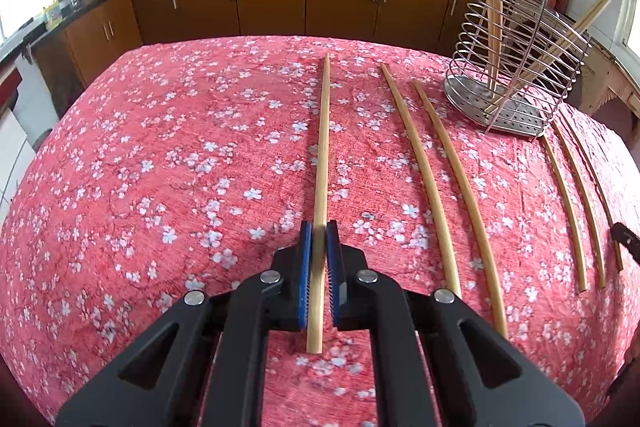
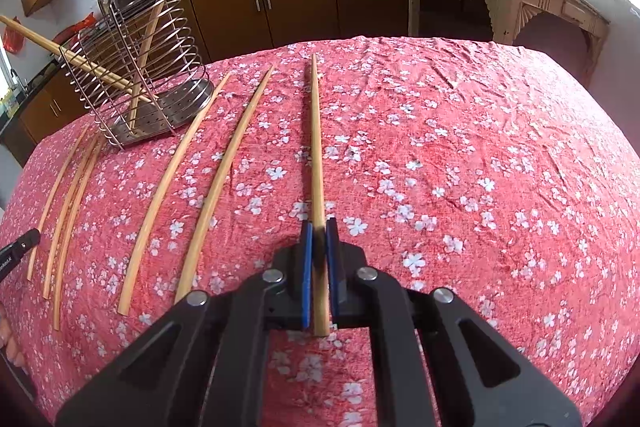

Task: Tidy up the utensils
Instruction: 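Close the left gripper on a chopstick while the right gripper grasps another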

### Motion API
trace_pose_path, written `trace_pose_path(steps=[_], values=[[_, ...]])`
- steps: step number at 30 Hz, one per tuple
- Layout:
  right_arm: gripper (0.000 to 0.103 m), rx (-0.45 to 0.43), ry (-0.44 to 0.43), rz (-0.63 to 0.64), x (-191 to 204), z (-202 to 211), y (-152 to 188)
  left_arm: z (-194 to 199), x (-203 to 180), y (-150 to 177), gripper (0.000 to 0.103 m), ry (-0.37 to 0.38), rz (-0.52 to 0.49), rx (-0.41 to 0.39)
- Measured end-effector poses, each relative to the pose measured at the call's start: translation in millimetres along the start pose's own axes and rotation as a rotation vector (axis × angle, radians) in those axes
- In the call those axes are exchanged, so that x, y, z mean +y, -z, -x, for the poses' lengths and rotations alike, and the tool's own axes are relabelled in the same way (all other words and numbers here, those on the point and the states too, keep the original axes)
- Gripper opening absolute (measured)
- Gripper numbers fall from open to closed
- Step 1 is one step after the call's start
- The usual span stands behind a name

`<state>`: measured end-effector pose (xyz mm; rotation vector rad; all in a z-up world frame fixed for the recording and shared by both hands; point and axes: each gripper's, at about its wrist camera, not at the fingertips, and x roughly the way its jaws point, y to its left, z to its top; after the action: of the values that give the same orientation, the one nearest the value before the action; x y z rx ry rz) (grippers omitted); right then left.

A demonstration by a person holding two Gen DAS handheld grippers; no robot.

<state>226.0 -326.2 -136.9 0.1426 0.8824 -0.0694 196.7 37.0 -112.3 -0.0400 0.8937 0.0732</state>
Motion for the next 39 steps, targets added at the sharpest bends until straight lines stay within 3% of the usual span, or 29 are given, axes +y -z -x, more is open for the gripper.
trace_pose_path(steps=[7, 20, 39], values=[[0.008, 0.002, -0.009, -0.009, -3, -1, 1, 4, 5, -1, 0.010, 0.020, 0.010, -0.001], [0.008, 0.002, -0.003, -0.008, -3, 1, 1, 4, -10, 1, 0.025, 0.005, -0.049, 0.001], [0.008, 0.004, -0.024, -0.028, -7, 1, 1, 6, 2, -1, 0.025, 0.060, -0.003, -0.002]])
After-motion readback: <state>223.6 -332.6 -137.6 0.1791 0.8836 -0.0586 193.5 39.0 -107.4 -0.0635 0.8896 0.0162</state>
